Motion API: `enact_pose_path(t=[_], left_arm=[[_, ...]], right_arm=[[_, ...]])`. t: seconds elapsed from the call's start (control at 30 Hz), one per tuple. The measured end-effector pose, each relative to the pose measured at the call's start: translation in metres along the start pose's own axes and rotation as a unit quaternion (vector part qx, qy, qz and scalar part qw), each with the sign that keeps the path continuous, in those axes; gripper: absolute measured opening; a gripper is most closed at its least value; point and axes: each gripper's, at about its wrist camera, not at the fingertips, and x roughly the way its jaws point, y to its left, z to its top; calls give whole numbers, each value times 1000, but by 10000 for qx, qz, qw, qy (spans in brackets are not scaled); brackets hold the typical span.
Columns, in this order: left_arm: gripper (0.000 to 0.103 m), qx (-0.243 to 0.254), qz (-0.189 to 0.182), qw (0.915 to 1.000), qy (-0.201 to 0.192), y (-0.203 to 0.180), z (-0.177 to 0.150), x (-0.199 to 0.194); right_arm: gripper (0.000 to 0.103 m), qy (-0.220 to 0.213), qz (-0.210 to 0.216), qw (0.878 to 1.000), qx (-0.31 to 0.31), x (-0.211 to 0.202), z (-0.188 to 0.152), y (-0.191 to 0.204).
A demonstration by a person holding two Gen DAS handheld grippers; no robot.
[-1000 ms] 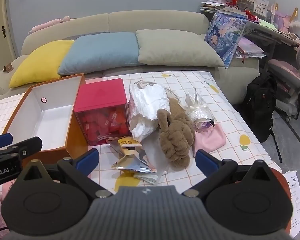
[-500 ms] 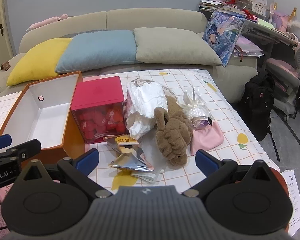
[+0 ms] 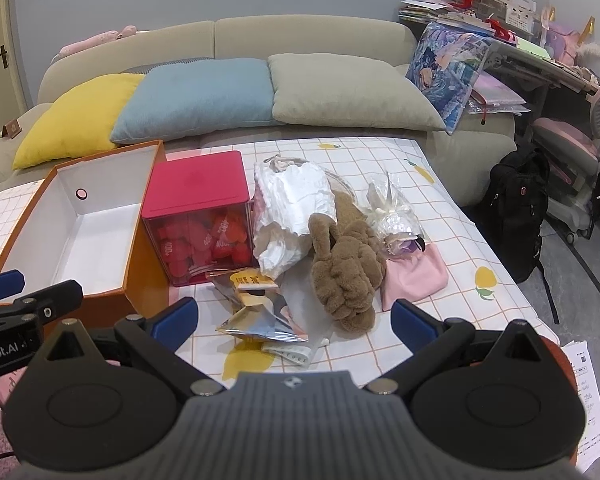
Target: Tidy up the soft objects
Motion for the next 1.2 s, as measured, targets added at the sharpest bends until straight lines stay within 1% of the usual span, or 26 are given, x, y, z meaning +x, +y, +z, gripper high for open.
enact_pose_path(t=[1.2], left_arm=[[91,-27,25,9998,177,2,-3,6]], right_arm=[[100,183,-1,9998,-11,8,-2,1]])
